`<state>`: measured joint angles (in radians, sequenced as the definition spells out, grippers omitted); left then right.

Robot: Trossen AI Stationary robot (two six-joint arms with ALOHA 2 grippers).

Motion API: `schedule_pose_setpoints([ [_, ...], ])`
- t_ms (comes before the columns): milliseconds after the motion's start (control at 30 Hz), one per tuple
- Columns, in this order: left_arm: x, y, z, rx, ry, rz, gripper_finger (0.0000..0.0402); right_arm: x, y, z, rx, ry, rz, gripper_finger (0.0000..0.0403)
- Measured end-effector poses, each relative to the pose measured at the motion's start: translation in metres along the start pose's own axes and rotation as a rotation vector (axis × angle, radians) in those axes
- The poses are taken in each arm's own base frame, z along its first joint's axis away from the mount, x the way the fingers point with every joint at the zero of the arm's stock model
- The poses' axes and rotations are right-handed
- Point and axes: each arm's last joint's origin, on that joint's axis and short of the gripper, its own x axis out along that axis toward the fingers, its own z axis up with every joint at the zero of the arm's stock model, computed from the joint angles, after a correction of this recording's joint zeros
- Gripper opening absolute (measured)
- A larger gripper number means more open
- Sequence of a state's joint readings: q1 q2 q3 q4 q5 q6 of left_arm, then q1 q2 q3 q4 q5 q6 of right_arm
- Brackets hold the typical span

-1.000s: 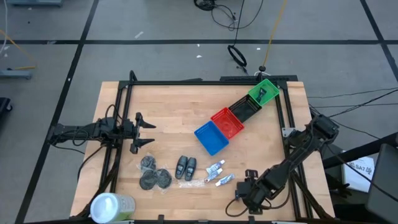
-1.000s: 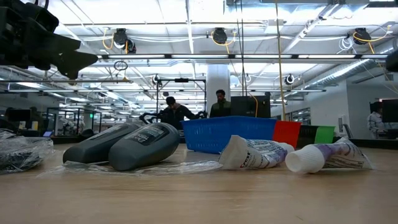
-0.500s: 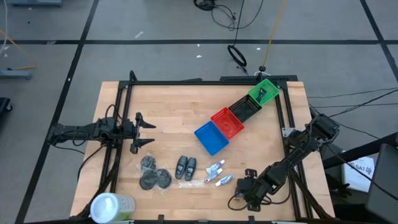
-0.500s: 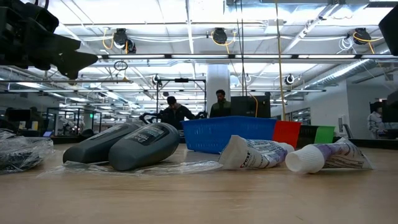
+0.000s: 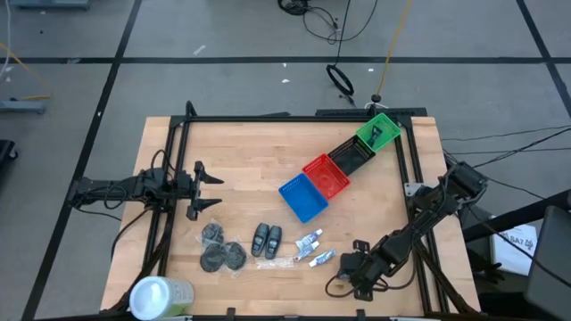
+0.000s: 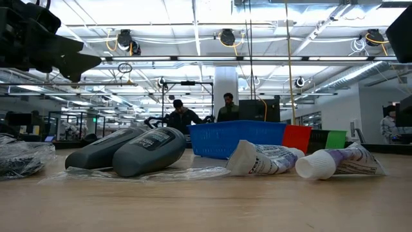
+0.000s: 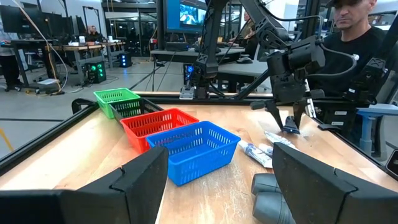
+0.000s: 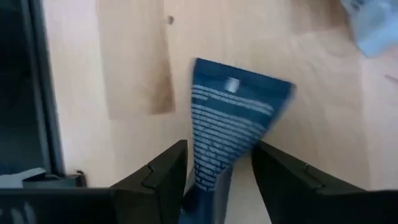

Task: Pick & Place Travel size toiletries
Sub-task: Put the shave cream into the green bin

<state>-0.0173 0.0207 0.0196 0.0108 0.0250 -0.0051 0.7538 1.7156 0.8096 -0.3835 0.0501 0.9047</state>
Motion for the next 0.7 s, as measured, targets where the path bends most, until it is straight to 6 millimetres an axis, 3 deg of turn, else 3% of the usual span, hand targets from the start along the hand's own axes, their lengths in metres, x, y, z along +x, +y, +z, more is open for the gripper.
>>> schedule_pose_setpoints([
  [333, 0.000, 0.000, 0.000, 0.000, 0.000, 0.000, 0.0283, 0.002, -0.017, 0.000, -0.065, 0.063, -0.065, 0.0126],
  [700, 0.000, 0.000, 0.000, 0.000, 0.000, 0.000, 0.0283, 0.005, -0.012, 0.010, -0.124, -0.042, 0.003, 0.0078],
])
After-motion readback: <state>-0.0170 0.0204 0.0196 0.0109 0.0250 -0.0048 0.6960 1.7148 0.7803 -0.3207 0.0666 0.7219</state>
